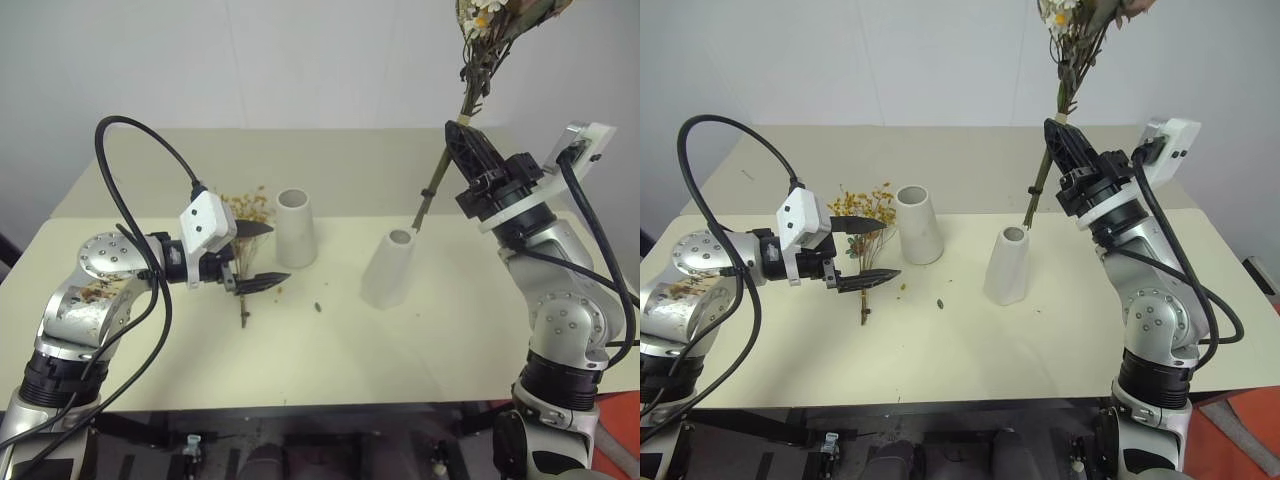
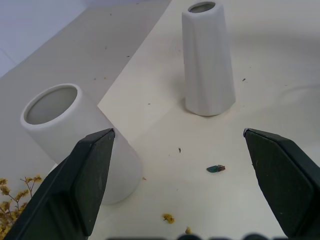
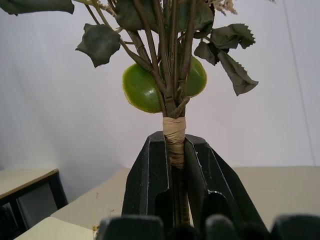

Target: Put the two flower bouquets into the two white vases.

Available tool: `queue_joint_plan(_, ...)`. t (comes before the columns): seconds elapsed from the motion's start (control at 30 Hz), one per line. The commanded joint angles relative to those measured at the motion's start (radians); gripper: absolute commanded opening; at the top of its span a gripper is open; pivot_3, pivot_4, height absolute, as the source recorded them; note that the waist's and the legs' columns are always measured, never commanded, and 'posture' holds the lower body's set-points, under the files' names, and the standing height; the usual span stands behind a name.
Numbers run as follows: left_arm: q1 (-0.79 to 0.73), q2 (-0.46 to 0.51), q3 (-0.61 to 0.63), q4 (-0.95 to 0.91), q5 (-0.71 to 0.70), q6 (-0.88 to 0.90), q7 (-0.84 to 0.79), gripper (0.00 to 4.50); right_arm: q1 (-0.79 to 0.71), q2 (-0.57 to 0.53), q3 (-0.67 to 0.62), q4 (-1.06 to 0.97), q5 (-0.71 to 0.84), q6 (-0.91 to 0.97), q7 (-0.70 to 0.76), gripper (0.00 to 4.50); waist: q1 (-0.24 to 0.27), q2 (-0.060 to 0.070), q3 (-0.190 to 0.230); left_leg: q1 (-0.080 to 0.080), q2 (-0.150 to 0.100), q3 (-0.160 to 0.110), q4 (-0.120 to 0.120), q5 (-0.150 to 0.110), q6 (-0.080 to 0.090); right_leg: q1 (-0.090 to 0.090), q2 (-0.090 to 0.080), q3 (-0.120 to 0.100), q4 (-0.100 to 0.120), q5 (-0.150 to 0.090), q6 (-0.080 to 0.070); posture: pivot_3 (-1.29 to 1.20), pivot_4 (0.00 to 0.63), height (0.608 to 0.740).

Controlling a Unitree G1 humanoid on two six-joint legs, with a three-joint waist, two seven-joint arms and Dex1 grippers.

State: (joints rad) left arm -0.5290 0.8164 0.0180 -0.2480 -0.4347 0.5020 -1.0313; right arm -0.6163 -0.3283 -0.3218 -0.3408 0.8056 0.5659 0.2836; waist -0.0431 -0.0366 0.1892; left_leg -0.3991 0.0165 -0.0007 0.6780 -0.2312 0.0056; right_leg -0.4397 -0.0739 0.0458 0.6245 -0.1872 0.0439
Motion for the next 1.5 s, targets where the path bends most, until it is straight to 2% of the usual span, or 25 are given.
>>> queue_joint_plan(0.03, -0.02, -0.001, 0.021, -0.033, -0.02, -0.001, 0.001, 4.5, -0.032, 0.002, 0.01, -0.016, -0.005, -0.047, 0.011, 0.2, 0.0, 0.0, 0.0, 0.0, 0.0, 0.0, 0.0, 0.0, 0.0, 0.0, 0.0, 0.0, 0.0, 0.0, 0.0, 0.0, 0.15, 0.74)
queue_joint_plan(0.47, -0.012, 0.013, 0.027, -0.048, -0.014, 0.008, 0.006, 4.5, -0.018, 0.017, 0.064, 0.014, -0.033, -0.073, 0.033, 0.2, 0.0, 0.0, 0.0, 0.0, 0.0, 0.0, 0.0, 0.0, 0.0, 0.0, 0.0, 0.0, 0.0, 0.0, 0.0, 0.0, 0.15, 0.74)
queue_joint_plan(1.5, -0.017, 0.017, 0.026, -0.038, -0.008, -0.01, -0.005, 4.5, 0.087, 0.055, 0.105, 0.058, -0.124, -0.146, 0.083, 0.2, 0.0, 0.0, 0.0, 0.0, 0.0, 0.0, 0.0, 0.0, 0.0, 0.0, 0.0, 0.0, 0.0, 0.0, 0.0, 0.0, 0.15, 0.74)
